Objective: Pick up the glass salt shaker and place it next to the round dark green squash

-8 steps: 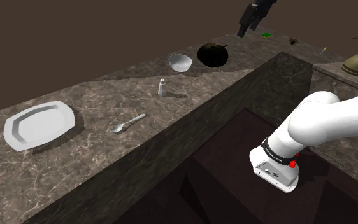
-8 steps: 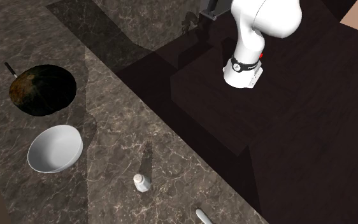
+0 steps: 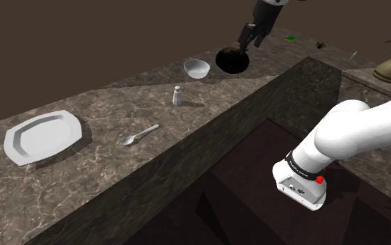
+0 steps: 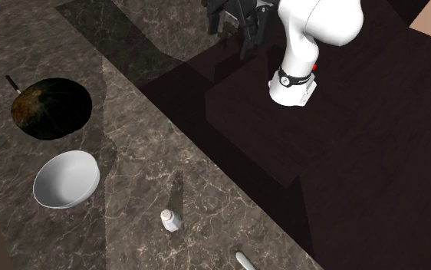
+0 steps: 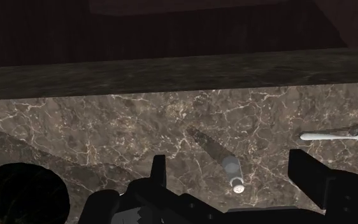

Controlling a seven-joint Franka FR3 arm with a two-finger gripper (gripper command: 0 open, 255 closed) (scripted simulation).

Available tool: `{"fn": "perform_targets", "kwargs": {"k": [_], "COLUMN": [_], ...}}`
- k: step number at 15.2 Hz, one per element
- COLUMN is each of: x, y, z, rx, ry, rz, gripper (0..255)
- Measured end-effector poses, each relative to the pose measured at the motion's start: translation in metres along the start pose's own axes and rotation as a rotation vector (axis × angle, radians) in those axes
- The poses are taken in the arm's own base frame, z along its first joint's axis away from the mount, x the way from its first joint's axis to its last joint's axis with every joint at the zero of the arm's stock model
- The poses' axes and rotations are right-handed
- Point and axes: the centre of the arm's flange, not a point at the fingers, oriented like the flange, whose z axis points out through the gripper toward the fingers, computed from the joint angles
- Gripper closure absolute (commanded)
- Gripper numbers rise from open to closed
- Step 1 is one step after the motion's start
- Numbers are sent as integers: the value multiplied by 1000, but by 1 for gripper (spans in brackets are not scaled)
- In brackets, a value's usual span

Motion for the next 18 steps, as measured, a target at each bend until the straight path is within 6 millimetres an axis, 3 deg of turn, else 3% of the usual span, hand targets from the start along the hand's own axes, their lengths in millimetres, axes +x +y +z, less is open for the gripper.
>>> {"fn": "perform_targets", "kwargs": {"k": [18], "x": [113], "y": [-84], "z": [192], "rx": [-11], "ry": [25], "rz": [209], "gripper": [0]}}
